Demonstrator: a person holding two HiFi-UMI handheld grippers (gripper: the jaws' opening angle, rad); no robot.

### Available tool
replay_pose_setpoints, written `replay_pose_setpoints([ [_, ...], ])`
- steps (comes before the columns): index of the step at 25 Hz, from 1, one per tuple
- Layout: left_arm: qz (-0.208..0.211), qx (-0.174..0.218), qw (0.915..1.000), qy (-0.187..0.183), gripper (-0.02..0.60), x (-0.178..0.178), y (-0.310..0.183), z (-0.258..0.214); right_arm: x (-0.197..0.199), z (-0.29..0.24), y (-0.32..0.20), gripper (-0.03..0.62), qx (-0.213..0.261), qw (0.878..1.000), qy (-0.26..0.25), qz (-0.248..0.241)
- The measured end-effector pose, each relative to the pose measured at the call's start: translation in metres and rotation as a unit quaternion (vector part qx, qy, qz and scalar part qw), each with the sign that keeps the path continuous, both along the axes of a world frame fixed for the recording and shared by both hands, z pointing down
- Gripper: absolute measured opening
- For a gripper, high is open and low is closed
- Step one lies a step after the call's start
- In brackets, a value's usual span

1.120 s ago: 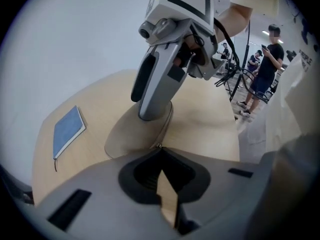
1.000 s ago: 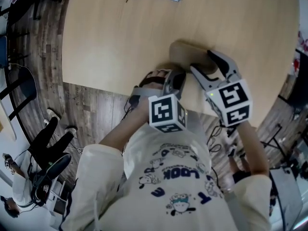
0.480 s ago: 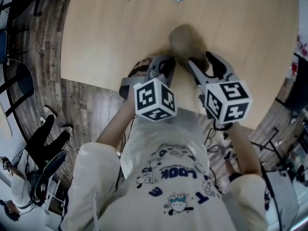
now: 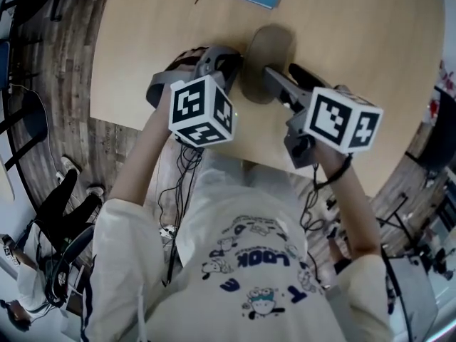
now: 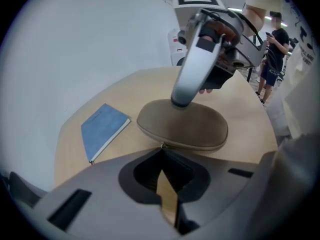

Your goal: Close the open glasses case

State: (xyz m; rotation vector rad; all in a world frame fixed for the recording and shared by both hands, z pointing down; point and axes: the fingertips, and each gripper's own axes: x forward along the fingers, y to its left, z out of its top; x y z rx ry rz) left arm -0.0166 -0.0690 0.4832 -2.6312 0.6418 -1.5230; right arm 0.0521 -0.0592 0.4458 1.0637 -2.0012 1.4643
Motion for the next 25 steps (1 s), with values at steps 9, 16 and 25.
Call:
replay_pose_setpoints([
  [9,0.056,-0.022,0.9981,-0.009,-0.001,0.001,0.009,0.001,-0.005,0.017,-0.012,0.262,-0.078,0.995,-0.017,0.054],
  [16,0.061,-0.026,0.9977,-0.012,-0.002,0.0,0.032,-0.002,-0.009,0.016,-0.01,0.262,-0.077,0.993,-0.029,0.08],
  [25,0.061,-0.067,0.9959,-0.005,-0.001,0.006,0.076,0.003,-0.003,0.018,-0.012,0.262,-0.063,0.994,-0.022,0.081],
])
